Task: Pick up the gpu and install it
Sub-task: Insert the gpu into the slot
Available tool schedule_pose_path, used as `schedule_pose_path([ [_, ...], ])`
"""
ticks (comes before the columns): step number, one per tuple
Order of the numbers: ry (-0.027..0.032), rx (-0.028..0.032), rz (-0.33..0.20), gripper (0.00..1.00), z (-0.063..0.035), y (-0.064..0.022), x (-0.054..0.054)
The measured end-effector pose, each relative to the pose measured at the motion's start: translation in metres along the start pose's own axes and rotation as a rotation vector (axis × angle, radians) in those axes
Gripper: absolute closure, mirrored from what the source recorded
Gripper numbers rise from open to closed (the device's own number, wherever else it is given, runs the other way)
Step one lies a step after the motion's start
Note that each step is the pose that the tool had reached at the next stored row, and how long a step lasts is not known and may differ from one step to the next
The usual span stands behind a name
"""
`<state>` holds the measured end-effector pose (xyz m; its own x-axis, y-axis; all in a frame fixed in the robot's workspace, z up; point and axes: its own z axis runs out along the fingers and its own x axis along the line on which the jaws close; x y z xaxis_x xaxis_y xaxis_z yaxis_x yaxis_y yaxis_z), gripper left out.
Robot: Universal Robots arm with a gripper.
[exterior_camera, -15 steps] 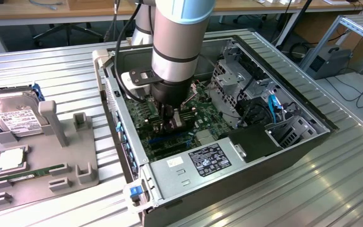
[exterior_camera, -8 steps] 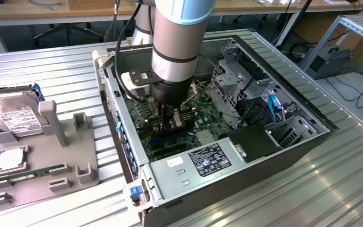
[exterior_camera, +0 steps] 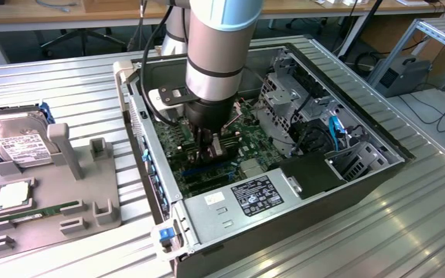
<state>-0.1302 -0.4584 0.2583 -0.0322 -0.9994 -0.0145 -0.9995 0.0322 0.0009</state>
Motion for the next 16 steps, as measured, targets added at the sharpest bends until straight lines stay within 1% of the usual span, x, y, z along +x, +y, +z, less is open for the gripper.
schedule_pose_path([
  [2,0.0012,-0.0001,0.001,0.73,0.0003,0.0,0.0001],
  [12,0.0011,0.0,0.01,0.73,0.0028,-0.0004,-0.0014],
  [16,0.0002,0.0001,0.011,0.73,0.0029,-0.0003,-0.0015],
])
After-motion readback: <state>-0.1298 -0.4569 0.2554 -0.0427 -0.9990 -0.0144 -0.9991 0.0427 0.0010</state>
